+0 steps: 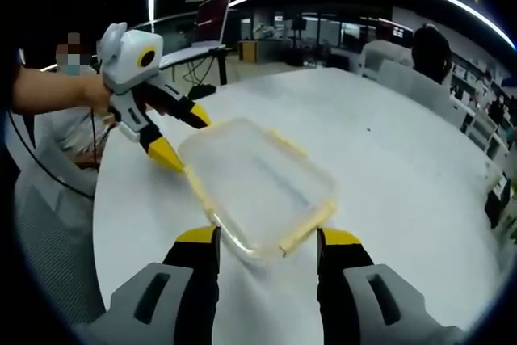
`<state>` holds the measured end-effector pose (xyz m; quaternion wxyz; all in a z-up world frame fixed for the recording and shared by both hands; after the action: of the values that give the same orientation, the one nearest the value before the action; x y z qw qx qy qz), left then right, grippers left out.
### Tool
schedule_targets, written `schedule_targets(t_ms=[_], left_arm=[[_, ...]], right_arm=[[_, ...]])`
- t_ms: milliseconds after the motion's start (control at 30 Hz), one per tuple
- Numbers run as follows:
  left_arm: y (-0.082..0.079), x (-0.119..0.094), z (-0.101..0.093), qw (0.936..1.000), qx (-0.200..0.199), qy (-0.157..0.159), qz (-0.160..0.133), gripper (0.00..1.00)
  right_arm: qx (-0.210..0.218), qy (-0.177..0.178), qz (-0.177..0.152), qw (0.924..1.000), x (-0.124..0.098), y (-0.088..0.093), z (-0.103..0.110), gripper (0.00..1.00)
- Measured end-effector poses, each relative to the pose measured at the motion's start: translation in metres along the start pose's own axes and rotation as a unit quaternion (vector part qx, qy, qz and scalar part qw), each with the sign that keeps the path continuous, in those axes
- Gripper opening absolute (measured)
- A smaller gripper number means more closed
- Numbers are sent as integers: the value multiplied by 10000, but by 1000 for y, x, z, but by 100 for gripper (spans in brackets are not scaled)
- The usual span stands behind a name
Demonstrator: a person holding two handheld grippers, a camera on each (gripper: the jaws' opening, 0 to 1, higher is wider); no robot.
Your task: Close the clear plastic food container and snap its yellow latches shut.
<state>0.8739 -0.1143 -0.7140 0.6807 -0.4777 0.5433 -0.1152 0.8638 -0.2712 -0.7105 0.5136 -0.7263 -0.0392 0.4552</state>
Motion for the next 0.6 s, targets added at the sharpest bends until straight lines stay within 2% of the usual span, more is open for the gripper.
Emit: schedule_targets(t_ms=[300, 600], left_arm=[[4, -12, -6, 9999, -66, -37, -74, 43], [6, -31, -21, 9989, -324, -92, -329, 52]], right_arm=[[73, 90, -102, 9999, -12, 4, 12, 49], [238, 226, -243, 9992, -32, 11, 22, 56]])
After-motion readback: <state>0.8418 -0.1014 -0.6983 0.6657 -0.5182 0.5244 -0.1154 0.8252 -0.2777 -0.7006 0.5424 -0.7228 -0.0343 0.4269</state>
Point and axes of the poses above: the point that each gripper's makers call its tool centre point, and the gripper's own axes: x roughly forward along the fingers, z roughly to its left, y roughly out of its underside, the point moved 2 cm from there along -x, roughly backward along the fingers, and after that the axes turned 7 degrees about y, right-handed, at the moved point
